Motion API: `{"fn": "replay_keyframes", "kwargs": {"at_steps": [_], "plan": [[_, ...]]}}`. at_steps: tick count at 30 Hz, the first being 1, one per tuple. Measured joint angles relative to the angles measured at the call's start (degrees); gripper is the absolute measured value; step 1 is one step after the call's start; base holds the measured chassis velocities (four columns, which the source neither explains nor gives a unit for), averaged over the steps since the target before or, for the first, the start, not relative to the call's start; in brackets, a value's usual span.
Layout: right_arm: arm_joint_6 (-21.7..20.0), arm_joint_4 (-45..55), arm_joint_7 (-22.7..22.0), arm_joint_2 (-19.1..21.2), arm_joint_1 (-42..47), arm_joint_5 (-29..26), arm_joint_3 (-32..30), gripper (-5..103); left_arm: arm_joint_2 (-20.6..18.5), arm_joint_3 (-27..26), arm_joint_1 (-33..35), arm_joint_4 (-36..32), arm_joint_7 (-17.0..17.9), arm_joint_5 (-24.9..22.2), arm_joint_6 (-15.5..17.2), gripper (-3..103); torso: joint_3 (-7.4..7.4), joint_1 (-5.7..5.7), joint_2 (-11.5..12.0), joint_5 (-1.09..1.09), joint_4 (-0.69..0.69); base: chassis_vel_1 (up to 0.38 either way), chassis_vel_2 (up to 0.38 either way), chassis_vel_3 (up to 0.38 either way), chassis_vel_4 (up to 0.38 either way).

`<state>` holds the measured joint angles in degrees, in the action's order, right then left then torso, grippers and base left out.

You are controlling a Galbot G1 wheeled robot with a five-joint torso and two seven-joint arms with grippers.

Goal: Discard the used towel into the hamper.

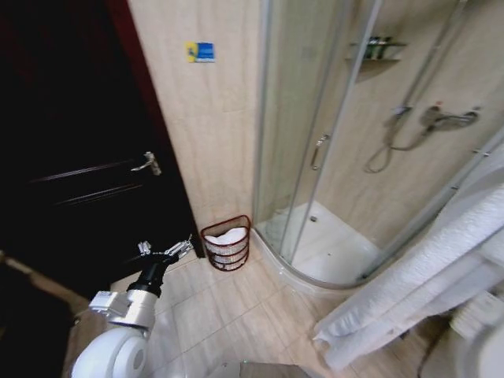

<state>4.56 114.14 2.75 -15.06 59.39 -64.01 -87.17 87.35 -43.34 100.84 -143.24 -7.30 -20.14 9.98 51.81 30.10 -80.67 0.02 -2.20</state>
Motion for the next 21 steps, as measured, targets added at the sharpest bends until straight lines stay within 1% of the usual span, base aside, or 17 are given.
{"fn": "replay_keyframes", "kwargs": {"at_steps": [6, 10, 13, 19, 21], "plan": [[-0.1, 0.0, 0.2, -0.1, -0.4, 0.1, 0.7, 2, 0.0, 0.0, 0.0, 0.0, 0.0, 0.0, 0.0, 100, -0.02, -0.02, 0.0, -0.03, -0.02, 0.119, 0.114, 0.11, 0.129], [-0.2, 0.0, 0.2, -0.3, -0.8, 0.2, 1.3, 2, 0.0, 0.0, 0.0, 0.0, 0.0, 0.0, 0.0, 100, -0.03, -0.02, 0.1, -0.03, -0.01, 0.076, 0.09, 0.026, 0.019], [-0.2, 0.0, 0.2, -0.5, -0.9, 0.3, 1.6, 2, 0.0, 0.0, 0.0, 0.0, 0.0, 0.0, 0.0, 100, -0.04, -0.03, 0.1, 0.01, 0.01, 0.051, 0.066, -0.053, -0.082], [-0.2, 0.0, 0.3, -0.8, -1.1, 0.4, 1.9, 2, 0.0, 0.0, 0.0, 0.0, 0.0, 0.0, 0.0, 100, -0.06, -0.05, 0.1, -0.01, 0.02, 0.113, 0.111, -0.12, -0.126], [0.2, -0.1, 0.9, -1.0, -1.8, 0.3, 3.6, 2, 0.0, 0.0, 0.0, 0.0, 0.0, 0.0, 0.0, 100, -0.05, -0.05, 0.1, -0.03, 0.02, 0.18, 0.183, -0.181, -0.16]]}}
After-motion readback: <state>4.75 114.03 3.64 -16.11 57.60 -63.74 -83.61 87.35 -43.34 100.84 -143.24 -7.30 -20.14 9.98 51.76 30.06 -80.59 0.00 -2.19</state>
